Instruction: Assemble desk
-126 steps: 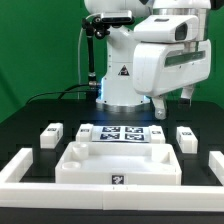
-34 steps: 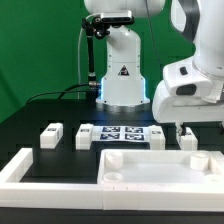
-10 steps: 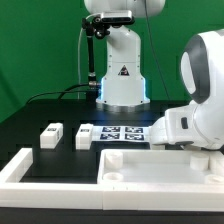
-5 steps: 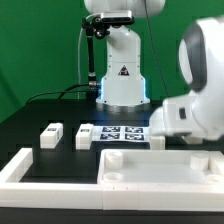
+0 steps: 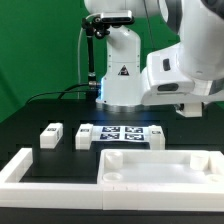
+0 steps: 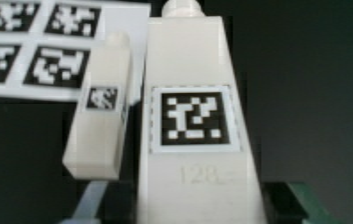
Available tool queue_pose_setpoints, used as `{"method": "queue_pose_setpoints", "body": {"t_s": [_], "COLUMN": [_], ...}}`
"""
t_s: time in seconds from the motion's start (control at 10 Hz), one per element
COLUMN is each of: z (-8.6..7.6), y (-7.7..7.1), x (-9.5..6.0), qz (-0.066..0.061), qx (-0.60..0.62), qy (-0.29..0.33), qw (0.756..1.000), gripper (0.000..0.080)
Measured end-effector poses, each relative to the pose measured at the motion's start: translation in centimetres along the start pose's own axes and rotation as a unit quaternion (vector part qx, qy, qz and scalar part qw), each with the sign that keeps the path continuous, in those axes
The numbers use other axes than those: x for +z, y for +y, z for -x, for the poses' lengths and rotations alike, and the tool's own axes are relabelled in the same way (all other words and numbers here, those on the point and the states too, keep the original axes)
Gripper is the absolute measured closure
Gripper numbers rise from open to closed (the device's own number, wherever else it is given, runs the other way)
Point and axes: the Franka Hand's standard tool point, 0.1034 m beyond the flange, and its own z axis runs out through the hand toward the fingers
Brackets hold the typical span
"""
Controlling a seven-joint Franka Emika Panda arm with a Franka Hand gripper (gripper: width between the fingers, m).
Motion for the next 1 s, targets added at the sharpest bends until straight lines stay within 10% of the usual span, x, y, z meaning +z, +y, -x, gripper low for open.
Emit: {"method": "queue_pose_setpoints", "body": {"t_s": [0.3, 0.6, 1.0], "z": [-1.4, -2.0, -2.2], "y": [-1.2, -1.2, -2.1], "x": [0.4, -6.5, -7.6], "qz": [0.017, 0.04, 0.035], "qx": [-0.008, -0.071, -0.082], "qy": [0.1, 0.24, 0.383], "qw": [0.995, 0.967, 0.919], "gripper": [0.0511, 0.0511, 0.0511]}}
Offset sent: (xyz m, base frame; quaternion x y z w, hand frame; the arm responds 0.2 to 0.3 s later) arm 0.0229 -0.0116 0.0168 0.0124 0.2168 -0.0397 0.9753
